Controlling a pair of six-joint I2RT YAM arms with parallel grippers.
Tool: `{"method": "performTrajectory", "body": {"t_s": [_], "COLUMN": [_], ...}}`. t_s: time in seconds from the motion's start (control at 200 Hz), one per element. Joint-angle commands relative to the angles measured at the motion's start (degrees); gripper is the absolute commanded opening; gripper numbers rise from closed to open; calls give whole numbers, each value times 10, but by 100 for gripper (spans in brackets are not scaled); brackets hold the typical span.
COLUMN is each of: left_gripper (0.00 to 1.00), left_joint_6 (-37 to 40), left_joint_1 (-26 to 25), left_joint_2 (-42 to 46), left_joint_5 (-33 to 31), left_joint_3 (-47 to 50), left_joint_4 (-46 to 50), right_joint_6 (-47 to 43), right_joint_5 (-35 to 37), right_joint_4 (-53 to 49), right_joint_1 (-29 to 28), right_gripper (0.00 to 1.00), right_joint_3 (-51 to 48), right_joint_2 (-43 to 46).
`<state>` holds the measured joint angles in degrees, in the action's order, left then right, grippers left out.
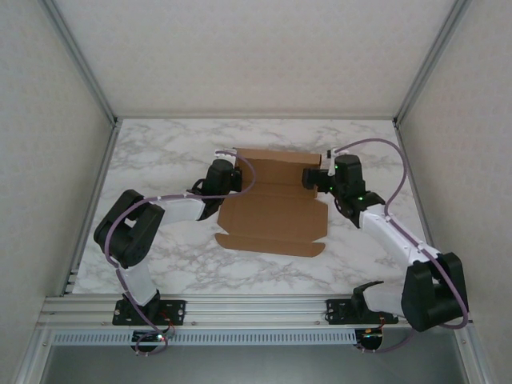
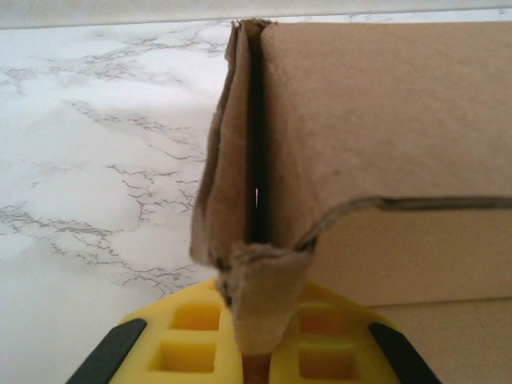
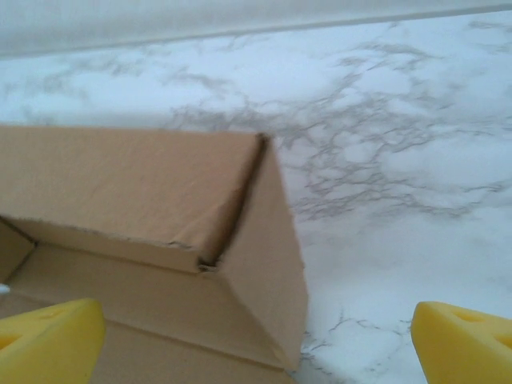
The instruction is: Fold the paper box
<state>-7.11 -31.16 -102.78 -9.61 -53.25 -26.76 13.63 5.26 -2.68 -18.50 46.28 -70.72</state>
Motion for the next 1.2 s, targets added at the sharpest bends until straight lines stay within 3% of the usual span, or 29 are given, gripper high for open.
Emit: {"method": "performTrajectory", "body": {"t_s": [0.0, 0.3, 0.481, 0.626, 0.751, 0.916, 1.192], "left_gripper": [0, 33, 44, 47, 48, 47, 48], "left_joint_6": [10, -19, -36, -40, -40, -43, -49], "left_joint_1": [-7, -9, -10, -10, -9, -8, -6], "left_joint_2": [17, 39, 73, 109, 148, 200, 304], "left_joint_5": [-15, 24, 50, 62, 60, 38, -117], "left_joint_3": [-21, -31, -32, -34, -24, -19, -17], "left_joint_4": [21, 34, 45, 67, 103, 152, 223], "right_joint_6": [70, 166, 245, 296, 305, 282, 263], "right_joint_5": [-4, -28, -50, -46, -50, -35, -21], "right_joint_4": [-2, -182, -237, -312, -329, -350, -344], "right_joint_1": [17, 23, 17, -3, -33, -102, -178], "right_gripper": [99, 58, 36, 17, 9, 7, 1], "right_joint_3": [14, 188, 245, 292, 303, 328, 327], "right_joint_2": [41, -35, -70, -101, -102, -123, -199]}}
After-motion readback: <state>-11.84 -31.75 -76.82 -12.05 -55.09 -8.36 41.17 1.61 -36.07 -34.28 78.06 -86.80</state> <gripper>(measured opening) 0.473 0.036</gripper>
